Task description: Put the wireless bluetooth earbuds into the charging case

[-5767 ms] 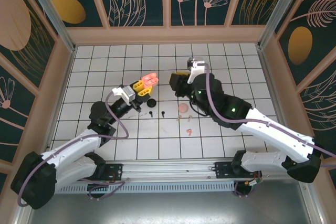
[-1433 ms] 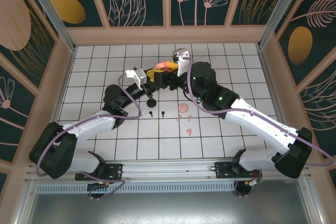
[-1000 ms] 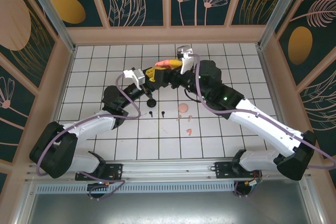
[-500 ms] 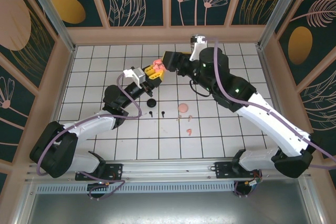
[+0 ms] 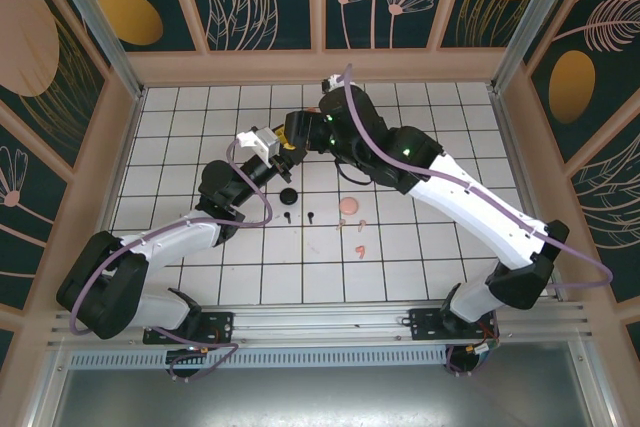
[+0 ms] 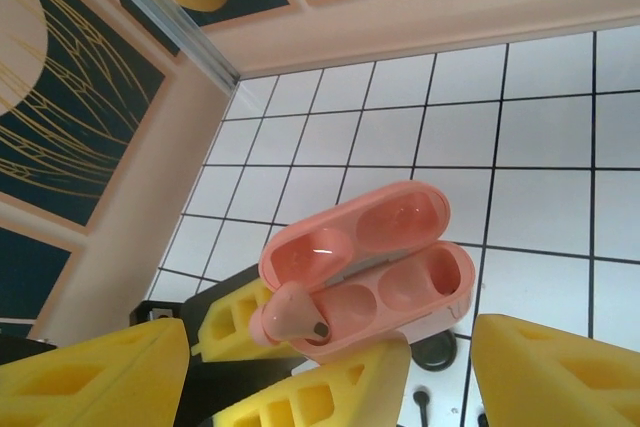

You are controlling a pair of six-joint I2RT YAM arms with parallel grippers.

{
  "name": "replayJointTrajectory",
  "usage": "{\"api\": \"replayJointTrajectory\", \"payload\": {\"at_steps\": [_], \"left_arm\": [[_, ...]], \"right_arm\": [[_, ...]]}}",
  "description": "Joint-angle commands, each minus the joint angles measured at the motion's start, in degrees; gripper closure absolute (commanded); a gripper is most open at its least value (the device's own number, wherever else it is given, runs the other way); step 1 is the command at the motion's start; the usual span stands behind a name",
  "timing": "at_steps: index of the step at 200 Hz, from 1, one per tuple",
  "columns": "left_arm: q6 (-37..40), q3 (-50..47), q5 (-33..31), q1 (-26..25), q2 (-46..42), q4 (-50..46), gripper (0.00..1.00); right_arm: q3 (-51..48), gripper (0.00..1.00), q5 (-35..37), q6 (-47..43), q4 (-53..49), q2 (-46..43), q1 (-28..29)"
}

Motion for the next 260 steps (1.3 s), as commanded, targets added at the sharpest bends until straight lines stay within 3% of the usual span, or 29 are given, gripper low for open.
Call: {"api": "replayJointTrajectory", "payload": {"at_steps": [1,152,260], "left_arm": [[0.93,0.97,0.08,-0.23,0.11,1.13,1.0],[0.4,1.35,0.74,-0.21,0.28,1.57,1.0],[0.19,1.17,0.79,-0.27,0.05,2.07,1.0]], "right_arm": [[2.78,0.24,1.95,0.78,-3.06,0.76,0.39],[4.93,0.24,1.63,-1.28,-3.9,4.93,0.74],[1.0,0.26,2.47,-0.58,-3.38,1.51,-0.24]]}}
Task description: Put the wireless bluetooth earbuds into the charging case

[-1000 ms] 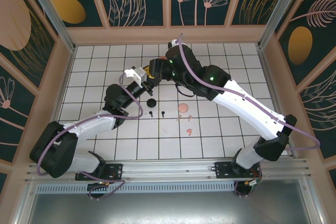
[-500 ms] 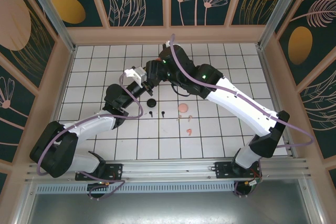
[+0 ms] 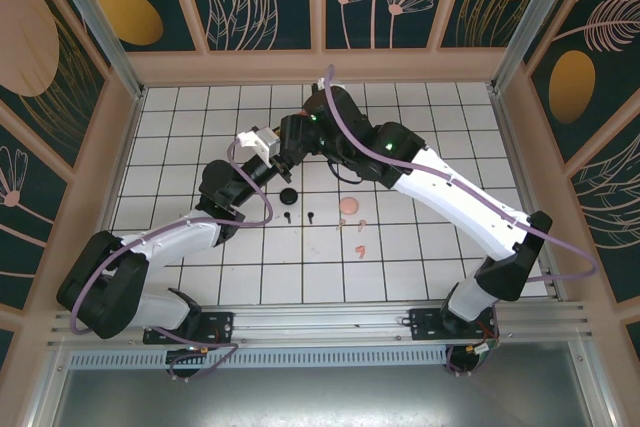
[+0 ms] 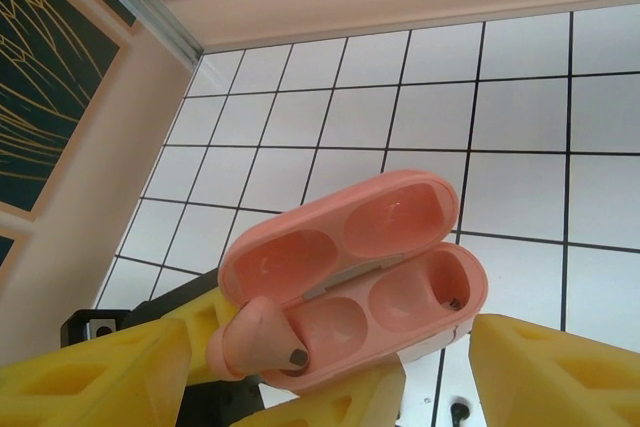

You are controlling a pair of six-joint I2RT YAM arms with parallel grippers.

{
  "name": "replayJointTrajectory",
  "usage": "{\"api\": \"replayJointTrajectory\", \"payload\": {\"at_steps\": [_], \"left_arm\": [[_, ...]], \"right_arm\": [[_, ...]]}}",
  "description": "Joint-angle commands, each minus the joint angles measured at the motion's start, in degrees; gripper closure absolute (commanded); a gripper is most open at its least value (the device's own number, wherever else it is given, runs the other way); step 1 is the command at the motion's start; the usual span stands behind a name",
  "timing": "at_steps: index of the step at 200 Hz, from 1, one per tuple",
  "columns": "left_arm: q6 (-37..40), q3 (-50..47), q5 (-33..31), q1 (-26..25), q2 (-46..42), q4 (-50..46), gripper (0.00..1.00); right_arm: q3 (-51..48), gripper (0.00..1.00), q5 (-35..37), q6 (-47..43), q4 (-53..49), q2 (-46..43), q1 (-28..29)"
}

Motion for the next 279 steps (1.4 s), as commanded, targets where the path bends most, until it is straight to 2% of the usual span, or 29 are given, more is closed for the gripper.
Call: {"api": "replayJointTrajectory", "payload": {"at_steps": [1,164,279], "left_arm": [[0.21,1.17,0.76,-0.26,-0.06,2.46,1.0],[-0.54,1.0,0.92,-0.24,-0.13,3.35,1.0],[-1.04,0.43,1.65,-0.23,-0.85,3.81,1.0]], "right_arm": [[-1.15,0.26,1.14,0.01,-0.71,-2.65,-0.31],[-5.21,0.27,0.44,-0.55,0.11,-6.19,-0.84],[-1.83,0.35,-3.46,-4.37,0.5,-3.01,-1.81]]}}
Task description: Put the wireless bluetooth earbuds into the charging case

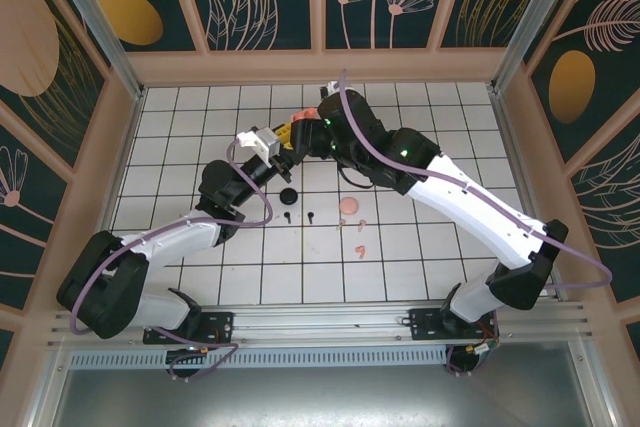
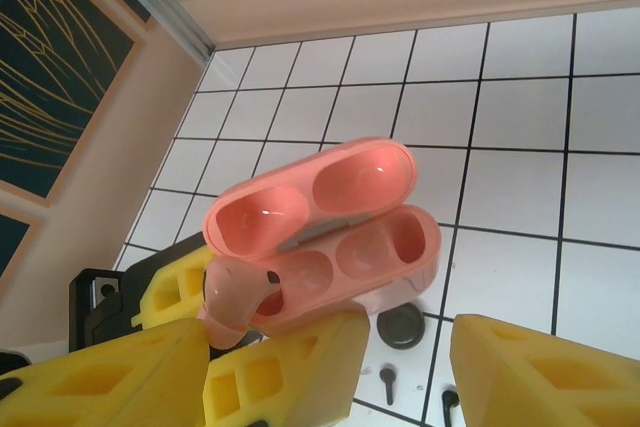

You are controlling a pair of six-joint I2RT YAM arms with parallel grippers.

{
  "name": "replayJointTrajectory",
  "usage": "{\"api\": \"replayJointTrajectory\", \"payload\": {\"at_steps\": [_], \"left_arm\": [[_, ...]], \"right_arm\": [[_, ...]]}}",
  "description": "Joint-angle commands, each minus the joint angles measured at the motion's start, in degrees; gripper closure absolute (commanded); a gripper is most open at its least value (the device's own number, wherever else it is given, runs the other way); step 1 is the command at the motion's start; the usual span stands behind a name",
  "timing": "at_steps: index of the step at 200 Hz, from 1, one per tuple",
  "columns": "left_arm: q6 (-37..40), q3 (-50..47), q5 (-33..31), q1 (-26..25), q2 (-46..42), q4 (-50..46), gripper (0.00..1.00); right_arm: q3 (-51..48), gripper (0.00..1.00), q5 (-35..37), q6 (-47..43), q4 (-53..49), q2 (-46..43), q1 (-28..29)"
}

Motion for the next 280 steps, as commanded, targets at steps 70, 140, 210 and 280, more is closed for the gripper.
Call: {"api": "replayJointTrajectory", "payload": {"at_steps": [70,140,210,280], "left_arm": [[-2.08,-0.25,3.46,-0.27,-2.73,3.76,1.0],[-2.41,-0.54,3.73,-0.29,-3.31,4.03,1.0],[-2.85,-0.94,4.78,-0.26,-4.96,4.78,1.0],[-3.16,-0.98,5.2,-0.23,-4.94,4.86,1.0]], "right_arm": [[3.02,0.36,-5.17,-5.82,-2.13,1.37,-4.21],[1.21,0.32,-7.07,-5.82,-1.43,0.1,-5.34],[-3.52,0.32,-9.07,-5.29,0.49,-1.58,-5.76],[-4.07,0.32,-10.48,-5.82,2.44,-1.54,-5.88]]}}
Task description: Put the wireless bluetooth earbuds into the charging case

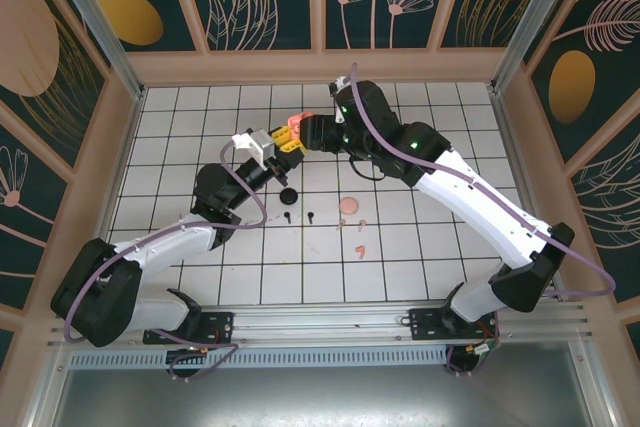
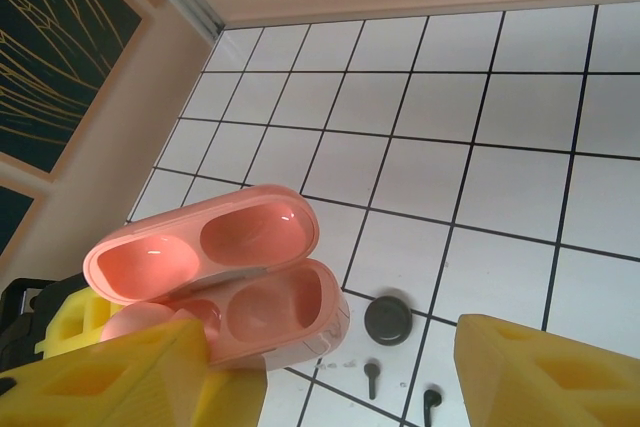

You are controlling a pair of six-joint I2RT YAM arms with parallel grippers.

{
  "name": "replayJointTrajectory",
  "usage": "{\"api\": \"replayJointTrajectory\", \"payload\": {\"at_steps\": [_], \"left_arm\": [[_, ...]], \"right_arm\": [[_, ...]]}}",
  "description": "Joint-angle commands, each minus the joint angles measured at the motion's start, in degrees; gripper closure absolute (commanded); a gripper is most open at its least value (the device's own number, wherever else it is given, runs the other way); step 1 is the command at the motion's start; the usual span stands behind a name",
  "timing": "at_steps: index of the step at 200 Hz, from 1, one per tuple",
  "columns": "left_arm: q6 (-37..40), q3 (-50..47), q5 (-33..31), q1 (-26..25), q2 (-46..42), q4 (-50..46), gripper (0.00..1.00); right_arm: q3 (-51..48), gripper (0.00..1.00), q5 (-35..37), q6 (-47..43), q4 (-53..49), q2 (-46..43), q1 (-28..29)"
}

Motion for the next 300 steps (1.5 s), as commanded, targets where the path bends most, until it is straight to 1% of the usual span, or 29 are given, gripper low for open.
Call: {"api": "replayJointTrajectory", "payload": {"at_steps": [1,46,87,124,151,176,193,197,236,266,300], "left_arm": [[-0.75,0.46,3.79,-0.49,-2.1,5.51,1.0],[-1.04,0.13,3.57,-0.51,-1.59,5.55,1.0],[-1.39,-0.4,3.67,-0.49,-1.14,5.89,1.0],[-1.57,-0.96,4.2,-0.52,-0.68,6.29,1.0],[-1.74,-1.13,4.1,-0.44,-0.7,6.4,1.0],[-1.83,-1.14,3.85,-0.53,-0.79,6.38,1.0],[-1.65,-1.14,3.76,-0.41,-0.97,6.1,1.0],[-1.65,-1.15,3.8,-0.52,-0.99,5.96,1.0],[-1.51,-0.88,3.85,-0.43,-0.87,5.67,1.0],[-1.58,-0.49,3.93,-0.51,-0.51,5.76,1.0],[-1.66,-0.24,4.2,-0.54,-0.27,5.8,1.0]], "right_arm": [[-0.63,0.32,-1.2,-1.06,0.4,0.03,0.01],[1.27,0.28,-2.67,-1.15,1.56,-1.54,-0.08],[1.63,0.28,-5.52,-0.28,4.36,-4.08,-0.34],[1.76,0.28,-5.75,0.08,5.73,-5.28,-0.61],[0.87,0.28,-5.52,0.35,5.65,-5.76,-0.67],[-1.98,0.28,-5.41,0.91,6.15,-7.02,-0.87],[-4.23,0.3,-5.68,1.39,6.55,-8.1,-0.87],[-4.77,0.3,-7.21,1.53,6.52,-8.35,-0.87],[-8.72,0.36,-10.26,2.61,6.23,-10.99,-0.54],[-10.09,0.36,-10.41,2.98,6.02,-10.94,0.94],[-9.16,0.36,-10.25,2.59,6.21,-9.11,1.5]]}}
